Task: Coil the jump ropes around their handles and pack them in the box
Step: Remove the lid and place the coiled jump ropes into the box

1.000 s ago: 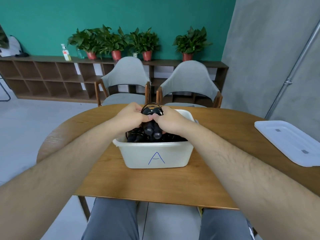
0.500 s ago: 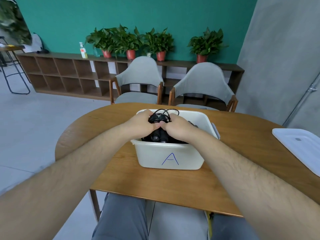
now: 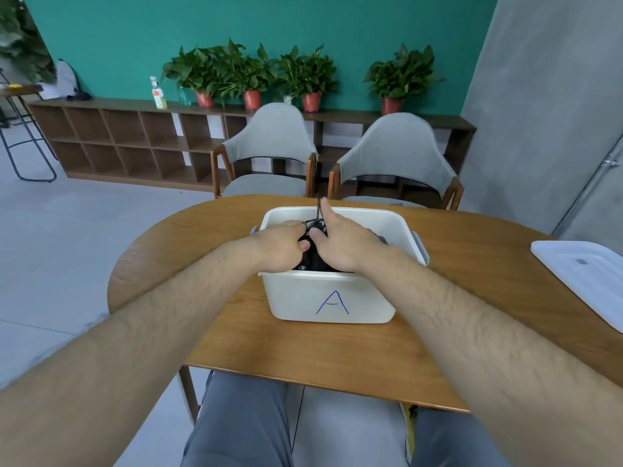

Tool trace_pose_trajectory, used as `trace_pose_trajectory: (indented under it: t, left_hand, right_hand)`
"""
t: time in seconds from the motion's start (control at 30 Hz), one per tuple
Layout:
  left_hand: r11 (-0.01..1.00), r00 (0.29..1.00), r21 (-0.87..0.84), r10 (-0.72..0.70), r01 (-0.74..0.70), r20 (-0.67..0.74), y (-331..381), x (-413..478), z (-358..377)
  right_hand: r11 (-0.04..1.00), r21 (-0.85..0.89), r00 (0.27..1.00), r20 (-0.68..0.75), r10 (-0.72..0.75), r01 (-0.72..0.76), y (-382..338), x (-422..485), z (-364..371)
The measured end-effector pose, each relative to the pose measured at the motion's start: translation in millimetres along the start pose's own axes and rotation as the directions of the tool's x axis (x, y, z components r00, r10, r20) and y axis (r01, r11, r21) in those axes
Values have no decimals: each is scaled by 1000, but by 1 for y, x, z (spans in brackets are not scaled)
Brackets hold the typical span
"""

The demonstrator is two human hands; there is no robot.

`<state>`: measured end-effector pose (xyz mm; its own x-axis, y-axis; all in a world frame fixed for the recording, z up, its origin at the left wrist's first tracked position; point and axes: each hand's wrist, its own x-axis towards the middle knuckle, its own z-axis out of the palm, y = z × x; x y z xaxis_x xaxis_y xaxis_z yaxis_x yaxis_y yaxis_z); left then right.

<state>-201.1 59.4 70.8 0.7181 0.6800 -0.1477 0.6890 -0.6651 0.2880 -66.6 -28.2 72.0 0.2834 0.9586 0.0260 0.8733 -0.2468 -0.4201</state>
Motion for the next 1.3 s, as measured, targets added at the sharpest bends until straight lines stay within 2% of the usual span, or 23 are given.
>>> trace_pose_trajectory:
  t: [0.07, 0.17, 0.33, 0.53, 0.63, 0.73, 0.83, 0.93, 1.03, 1.13, 1.3]
  left_hand:
    - [1000, 1000, 15, -5, 5, 15, -1, 2, 1]
    - [999, 1000, 38, -3, 2, 27, -2, 3, 4]
    - [998, 995, 57, -20, 14, 94, -1, 10, -1]
    - [1000, 995, -22, 14, -11, 102, -2, 4, -12]
    - [1000, 998, -23, 22, -21, 63, 4, 1, -19]
    - [1000, 1000, 23, 8, -8, -12, 11, 1, -21]
    - [996, 981, 50, 80, -72, -177, 28, 0, -23]
    - [980, 915, 31, 197, -199, -352, 53, 5, -20]
    - [938, 855, -43, 295, -345, -426, 92, 12, -7]
    - [898, 805, -40, 371, -437, -463, 144, 26, 6]
    - [854, 780, -39, 455, -519, -430, 248, 48, 26]
  right_hand:
    - [992, -128, 1000, 16, -18, 20, -1, 2, -1]
    - [983, -182, 997, 72, 22, -8, 3, 8, 7]
    - [985, -159, 983, 158, 96, -70, 11, 19, 13]
    - [989, -134, 988, 133, 83, -65, 9, 22, 5]
    - [996, -83, 997, 65, 41, -36, 10, 18, -2]
    - [997, -72, 996, -81, 23, -29, 16, 9, -14]
    - [994, -98, 957, -289, 14, -44, 27, -2, -27]
    - [995, -78, 920, -391, 32, -67, 43, -13, -38]
    - [993, -6, 877, -468, 104, -120, 67, -32, -46]
    - [979, 15, 821, -542, 178, -202, 103, -57, -63]
    - [903, 120, 721, -563, 404, -412, 170, -109, -103]
